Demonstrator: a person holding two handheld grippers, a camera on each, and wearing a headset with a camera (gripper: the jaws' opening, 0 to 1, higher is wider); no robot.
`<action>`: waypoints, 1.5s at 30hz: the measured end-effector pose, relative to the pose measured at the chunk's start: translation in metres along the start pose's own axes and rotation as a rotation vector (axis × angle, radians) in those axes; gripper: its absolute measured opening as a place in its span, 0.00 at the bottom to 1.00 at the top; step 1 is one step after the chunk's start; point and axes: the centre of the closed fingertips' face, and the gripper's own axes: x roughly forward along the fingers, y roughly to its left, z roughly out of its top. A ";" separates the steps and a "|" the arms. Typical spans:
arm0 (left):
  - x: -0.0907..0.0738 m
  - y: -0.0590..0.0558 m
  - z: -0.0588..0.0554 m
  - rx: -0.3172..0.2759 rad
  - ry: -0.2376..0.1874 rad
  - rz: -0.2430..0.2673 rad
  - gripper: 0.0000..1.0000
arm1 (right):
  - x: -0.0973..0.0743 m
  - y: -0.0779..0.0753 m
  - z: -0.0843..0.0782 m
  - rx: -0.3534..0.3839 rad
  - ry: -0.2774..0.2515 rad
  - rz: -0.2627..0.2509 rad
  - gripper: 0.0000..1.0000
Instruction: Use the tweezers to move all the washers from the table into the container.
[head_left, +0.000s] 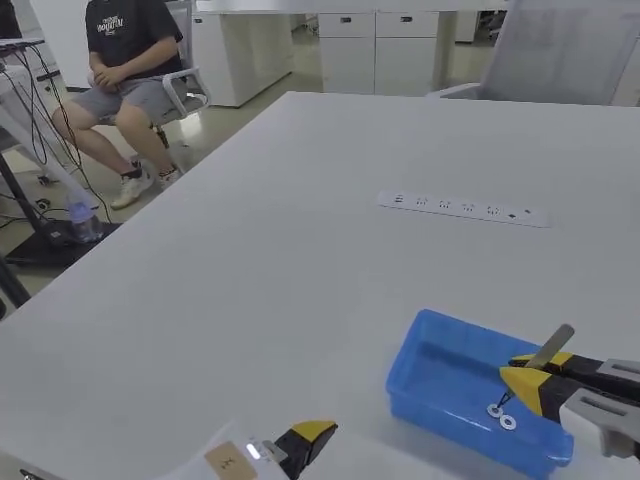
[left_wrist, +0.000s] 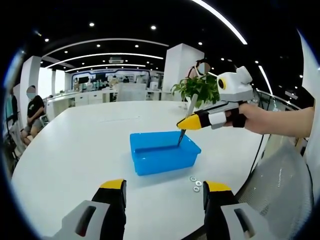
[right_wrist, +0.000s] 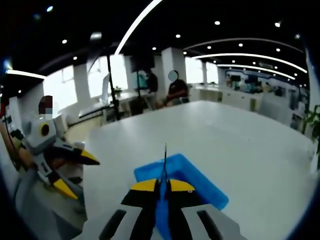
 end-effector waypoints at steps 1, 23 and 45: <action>0.000 0.000 0.000 0.000 0.000 0.000 0.62 | -0.001 0.002 0.001 -0.003 -0.001 0.003 0.04; 0.000 0.000 -0.002 0.000 0.005 -0.008 0.60 | -0.015 0.037 -0.026 0.069 0.013 0.027 0.04; -0.001 -0.001 -0.002 0.004 0.010 -0.009 0.60 | -0.017 0.039 -0.055 0.121 0.065 0.013 0.04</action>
